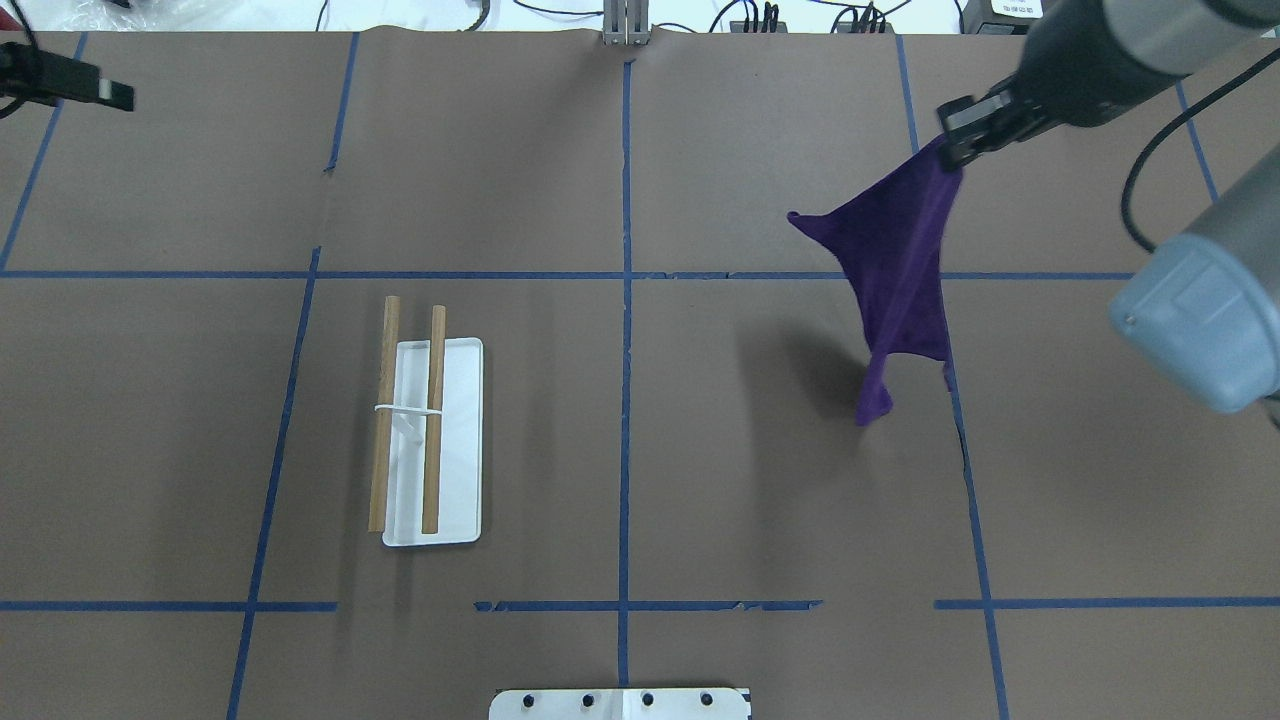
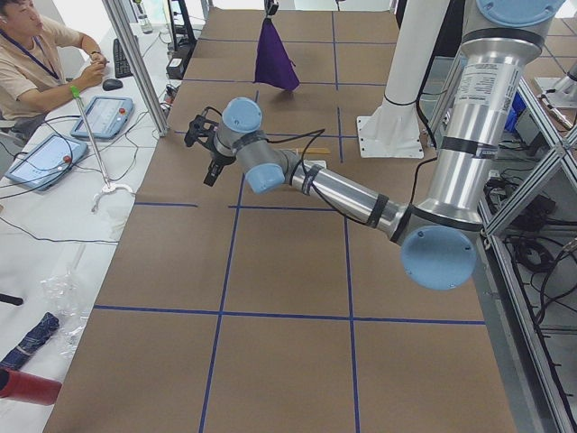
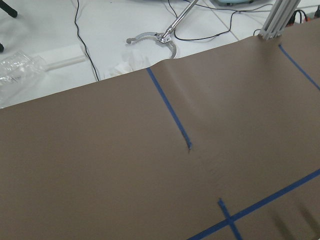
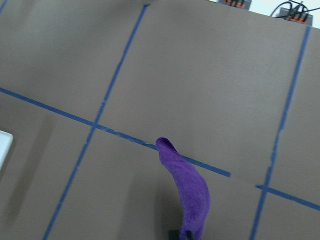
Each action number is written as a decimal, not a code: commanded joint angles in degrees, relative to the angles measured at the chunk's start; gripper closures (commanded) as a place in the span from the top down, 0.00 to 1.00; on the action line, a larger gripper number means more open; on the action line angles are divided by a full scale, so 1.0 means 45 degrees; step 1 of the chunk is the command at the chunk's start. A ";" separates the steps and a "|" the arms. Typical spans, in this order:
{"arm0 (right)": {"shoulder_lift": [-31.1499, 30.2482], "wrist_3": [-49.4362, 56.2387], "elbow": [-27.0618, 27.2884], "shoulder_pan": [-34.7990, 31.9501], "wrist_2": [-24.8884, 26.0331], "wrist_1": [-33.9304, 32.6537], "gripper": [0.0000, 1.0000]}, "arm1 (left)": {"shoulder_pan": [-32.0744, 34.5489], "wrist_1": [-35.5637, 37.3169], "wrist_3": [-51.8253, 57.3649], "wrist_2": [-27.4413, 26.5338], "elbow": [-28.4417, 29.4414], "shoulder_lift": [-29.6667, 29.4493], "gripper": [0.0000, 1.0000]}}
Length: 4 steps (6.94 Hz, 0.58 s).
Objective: Hang towel on rack
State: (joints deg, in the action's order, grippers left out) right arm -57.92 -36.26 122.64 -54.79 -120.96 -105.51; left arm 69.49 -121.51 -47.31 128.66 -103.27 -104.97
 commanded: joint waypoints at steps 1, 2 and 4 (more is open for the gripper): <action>0.1167 -0.2092 -0.0007 0.2247 0.1893 0.0652 0.00 | -0.2480 0.2348 -0.4894 -0.1686 -0.0449 -0.2307 0.93; 0.1442 -0.2388 0.0012 0.2680 0.2171 0.0924 0.00 | -0.3460 0.2354 -0.7082 -0.1986 -0.0178 -0.2955 0.80; 0.1562 -0.2955 0.0012 0.3830 0.3280 0.2482 0.00 | -0.4849 0.2373 -1.0312 -0.2515 0.0058 -0.4109 0.79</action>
State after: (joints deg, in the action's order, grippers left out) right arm -51.25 -48.15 122.68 -40.66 -109.33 -98.11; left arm 51.50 -111.01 -85.48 118.55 -103.69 -120.53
